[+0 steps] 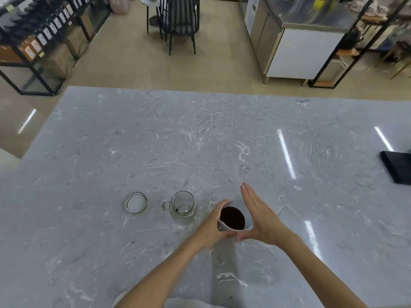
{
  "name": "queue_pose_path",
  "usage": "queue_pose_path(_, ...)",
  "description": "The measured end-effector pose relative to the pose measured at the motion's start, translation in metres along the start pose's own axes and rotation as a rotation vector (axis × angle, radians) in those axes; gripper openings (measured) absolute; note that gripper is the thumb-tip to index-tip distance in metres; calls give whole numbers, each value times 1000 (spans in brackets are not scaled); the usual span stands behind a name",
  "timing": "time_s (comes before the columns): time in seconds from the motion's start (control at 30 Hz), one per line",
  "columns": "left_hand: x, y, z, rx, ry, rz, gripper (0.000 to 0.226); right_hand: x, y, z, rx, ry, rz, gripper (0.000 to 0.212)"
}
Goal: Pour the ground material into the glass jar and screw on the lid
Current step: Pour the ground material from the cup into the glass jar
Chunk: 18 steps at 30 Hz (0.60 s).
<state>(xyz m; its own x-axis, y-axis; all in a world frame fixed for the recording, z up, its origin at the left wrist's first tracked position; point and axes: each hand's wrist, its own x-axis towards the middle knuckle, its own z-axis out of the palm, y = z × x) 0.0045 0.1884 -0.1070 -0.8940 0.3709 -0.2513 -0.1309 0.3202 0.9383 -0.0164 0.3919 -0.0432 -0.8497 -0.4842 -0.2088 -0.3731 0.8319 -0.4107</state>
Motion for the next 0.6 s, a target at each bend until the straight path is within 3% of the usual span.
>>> queue_pose_path(0.07, 2, 1, -4, 22, 9, 17, 92, 14, 2, 0, 2, -76, -7, 137)
queue_pose_path(0.23, 4, -10, 0, -35, 106, 21, 80, 15, 6, 13, 198, 62, -27, 91)
queue_pose_path(0.47, 4, -12, 0, -16, 135, -10, 81, 22, 6, -8, 201, -127, -45, 86)
queue_pose_path(0.6, -6, 5, -4, -4, 52, -16, 77, 18, 2, -6, 188, -87, -3, 83)
